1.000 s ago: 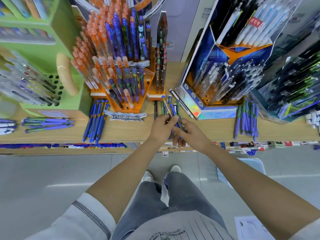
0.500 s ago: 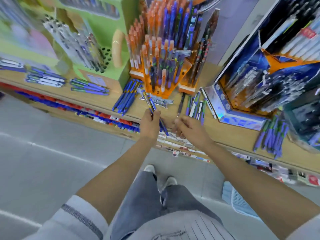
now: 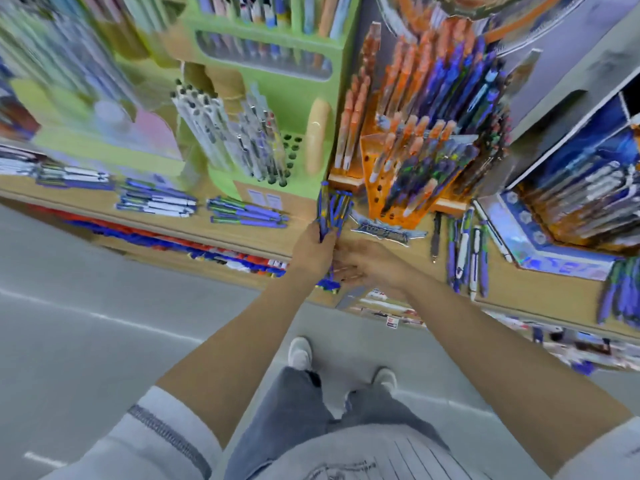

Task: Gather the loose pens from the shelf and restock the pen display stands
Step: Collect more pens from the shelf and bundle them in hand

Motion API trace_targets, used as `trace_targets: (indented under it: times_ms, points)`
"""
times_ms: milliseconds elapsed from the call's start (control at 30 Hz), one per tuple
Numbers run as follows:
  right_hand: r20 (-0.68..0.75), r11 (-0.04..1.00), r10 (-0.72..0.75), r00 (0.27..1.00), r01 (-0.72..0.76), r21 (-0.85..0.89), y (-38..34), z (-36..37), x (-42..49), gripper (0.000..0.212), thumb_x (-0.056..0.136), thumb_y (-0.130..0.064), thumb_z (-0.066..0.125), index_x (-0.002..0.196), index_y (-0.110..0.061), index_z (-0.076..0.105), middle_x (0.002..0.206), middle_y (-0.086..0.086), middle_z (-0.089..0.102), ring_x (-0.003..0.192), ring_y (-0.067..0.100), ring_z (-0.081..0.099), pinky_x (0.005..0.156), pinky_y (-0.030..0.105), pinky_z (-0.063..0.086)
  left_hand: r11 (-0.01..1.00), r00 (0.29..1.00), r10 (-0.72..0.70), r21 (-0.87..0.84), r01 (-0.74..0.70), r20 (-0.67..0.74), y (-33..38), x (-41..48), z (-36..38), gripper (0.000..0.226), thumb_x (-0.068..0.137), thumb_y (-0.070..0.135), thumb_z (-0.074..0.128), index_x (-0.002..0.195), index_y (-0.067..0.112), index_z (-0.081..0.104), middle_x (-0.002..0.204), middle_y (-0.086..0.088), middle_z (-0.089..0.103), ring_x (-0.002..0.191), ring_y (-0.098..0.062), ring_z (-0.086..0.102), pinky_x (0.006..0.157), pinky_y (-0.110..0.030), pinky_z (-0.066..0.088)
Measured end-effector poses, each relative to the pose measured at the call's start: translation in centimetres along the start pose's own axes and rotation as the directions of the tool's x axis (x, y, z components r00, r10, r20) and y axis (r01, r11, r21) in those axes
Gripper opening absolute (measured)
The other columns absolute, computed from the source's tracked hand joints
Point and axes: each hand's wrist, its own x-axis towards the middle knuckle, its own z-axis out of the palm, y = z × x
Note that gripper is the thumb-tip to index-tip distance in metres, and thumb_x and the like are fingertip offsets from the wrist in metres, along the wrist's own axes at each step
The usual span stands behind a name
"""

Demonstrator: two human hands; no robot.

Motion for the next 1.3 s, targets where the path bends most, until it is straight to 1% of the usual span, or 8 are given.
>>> trace_targets:
  times_ms: [100,200,467,667,833,933,1100,1300]
  points:
    - [-0.031,0.997,-0.001,1.000,0.003,0.074,0.2,0.7,0.4,0.015,0.095,-0.011,0.058,0.108,-0.012,0.066,0.090,0.008,0.070,0.079,0.022,0.065,0.088,0.039,0.054,1.000,0.996,-0.009,0.025,0.006,0.090,0.3,0.9,-0.4,0.026,0.098,0.022,0.049,0.112,0.001,0.056,0.101,-0.023,0.063,0.086,-0.030,0.059,0.080,-0.046,0.049]
    - [-0.145,0.991,0.006,0.989,0.014,0.133,0.5,1.0,0.6,0.020,0.092,-0.012,0.063,0.111,-0.008,0.067,0.093,0.014,0.068,0.083,0.025,0.062,0.091,0.042,0.052,0.998,0.990,-0.016,0.067,0.007,0.138,0.0,1.8,-0.6,0.029,0.097,0.028,0.049,0.107,0.003,0.059,0.095,-0.021,0.063,0.086,-0.038,0.062,0.078,-0.054,0.052]
    - [-0.391,0.986,0.040,0.919,0.027,0.163,-1.1,2.3,2.1,0.020,0.089,-0.009,0.068,0.107,-0.004,0.062,0.079,0.007,0.067,0.066,0.013,0.062,0.067,0.023,0.057,0.992,0.979,0.013,0.118,-0.037,0.206,0.4,2.9,-3.0,0.022,0.092,0.015,0.054,0.107,0.003,0.065,0.085,-0.017,0.068,0.080,-0.032,0.063,0.081,-0.049,0.053]
    - [-0.505,0.992,-0.011,0.863,0.074,0.105,-1.1,3.2,3.0,0.016,0.085,-0.002,0.071,0.095,-0.005,0.059,0.073,0.005,0.064,0.054,0.011,0.061,0.059,0.025,0.058,0.979,0.993,0.013,0.202,-0.036,0.114,-0.6,3.5,-4.4,0.025,0.088,0.014,0.061,0.111,0.010,0.070,0.097,-0.009,0.074,0.088,-0.028,0.069,0.084,-0.043,0.055]
    - [-0.572,0.996,-0.046,0.819,0.084,0.040,-0.6,3.5,3.6,0.021,0.081,-0.004,0.075,0.095,-0.003,0.060,0.071,0.005,0.062,0.062,0.018,0.062,0.067,0.034,0.060,0.930,0.995,0.079,0.356,-0.094,0.055,-0.6,3.2,-4.7,0.019,0.090,0.025,0.063,0.101,0.014,0.074,0.091,-0.006,0.074,0.087,-0.025,0.067,0.073,-0.028,0.048]
    - [-0.580,0.998,-0.044,0.814,0.057,0.003,-0.4,3.5,3.6,0.021,0.082,-0.006,0.075,0.096,-0.003,0.060,0.072,0.006,0.063,0.058,0.015,0.062,0.057,0.025,0.056,0.920,0.995,0.096,0.382,-0.091,0.005,-0.9,3.2,-4.8,0.024,0.088,0.030,0.066,0.106,0.014,0.071,0.095,-0.002,0.074,0.090,-0.021,0.067,0.069,-0.024,0.042]
    - [-0.604,0.995,-0.077,0.793,0.097,0.000,0.0,3.4,3.4,0.019,0.082,-0.005,0.075,0.094,-0.003,0.061,0.073,0.006,0.062,0.059,0.015,0.062,0.059,0.024,0.058,0.924,0.992,0.119,0.369,-0.098,-0.035,-0.9,3.4,-4.5,0.021,0.086,0.029,0.069,0.099,0.013,0.070,0.094,-0.001,0.072,0.088,-0.019,0.066,0.069,-0.023,0.039]
    - [-0.653,0.987,-0.144,0.744,0.064,-0.145,-0.1,4.0,4.5,0.016,0.080,-0.007,0.077,0.088,-0.009,0.063,0.067,0.000,0.059,0.059,0.014,0.058,0.062,0.030,0.055,0.887,0.983,0.183,0.430,-0.168,0.008,-1.5,4.1,-4.6,0.022,0.089,0.028,0.066,0.106,0.014,0.069,0.099,-0.003,0.069,0.088,-0.019,0.064,0.073,-0.025,0.043]
